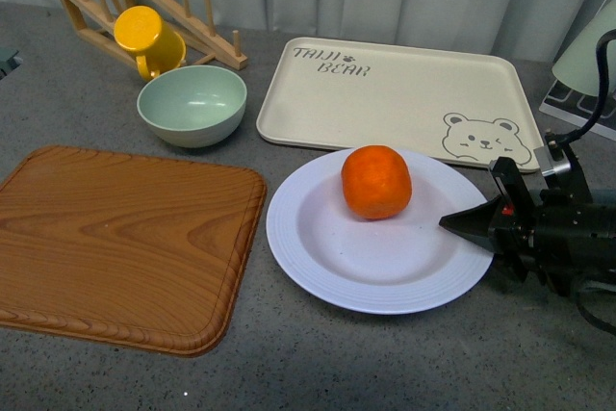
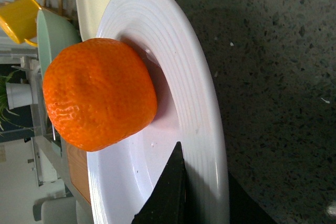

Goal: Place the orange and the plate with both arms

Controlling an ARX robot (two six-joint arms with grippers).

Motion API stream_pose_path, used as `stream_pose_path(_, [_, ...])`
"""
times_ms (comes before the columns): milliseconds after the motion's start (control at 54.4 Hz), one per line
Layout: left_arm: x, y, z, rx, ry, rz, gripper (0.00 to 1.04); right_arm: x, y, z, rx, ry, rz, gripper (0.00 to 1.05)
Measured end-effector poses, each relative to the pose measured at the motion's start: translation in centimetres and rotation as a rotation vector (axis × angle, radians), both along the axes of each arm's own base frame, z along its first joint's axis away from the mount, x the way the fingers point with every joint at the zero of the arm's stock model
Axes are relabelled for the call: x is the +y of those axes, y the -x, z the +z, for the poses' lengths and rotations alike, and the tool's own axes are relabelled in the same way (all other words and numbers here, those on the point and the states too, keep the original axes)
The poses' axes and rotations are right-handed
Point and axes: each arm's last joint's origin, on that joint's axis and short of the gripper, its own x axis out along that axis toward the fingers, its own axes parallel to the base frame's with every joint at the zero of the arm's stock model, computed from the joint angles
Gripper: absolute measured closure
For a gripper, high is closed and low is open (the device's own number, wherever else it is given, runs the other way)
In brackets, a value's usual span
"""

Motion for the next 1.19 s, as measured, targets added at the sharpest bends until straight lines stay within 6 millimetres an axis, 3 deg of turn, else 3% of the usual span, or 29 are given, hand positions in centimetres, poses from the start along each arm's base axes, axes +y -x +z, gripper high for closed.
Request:
stream_pose_path(239, [0.0,0.0,0.0,0.000,0.000,0.000,0.06,-0.5,-1.3,3.1,-0.126,-0.043,-0.037,1.01])
stream_pose_path(423, [0.0,0.0,0.0,0.000,0.000,0.000,0.06,-0.9,-5.6,4.4,-0.179,-0.060,-0.107,1.01])
stream_pose_path(625, [0.0,0.0,0.0,0.000,0.000,0.000,0.06,-0.9,-10.0,3.8,-0.154,-0.081,-0.144,1.01])
stream_pose_path(974, [0.0,0.0,0.0,0.000,0.000,0.000,0.06,0.3,-17.2,0.8,-0.061,-0.051,-0.192,1.01])
stream_pose_path(1157, [0.0,0.0,0.0,0.000,0.000,0.000,0.06,0.6,-19.2,0.7,-0.036,0.001,-0.193,1.00])
stream_pose_path(1194, [0.0,0.0,0.0,0.000,0.000,0.000,0.06,0.5,-19.2,0.7,-0.036,0.009,-0.192,0.91])
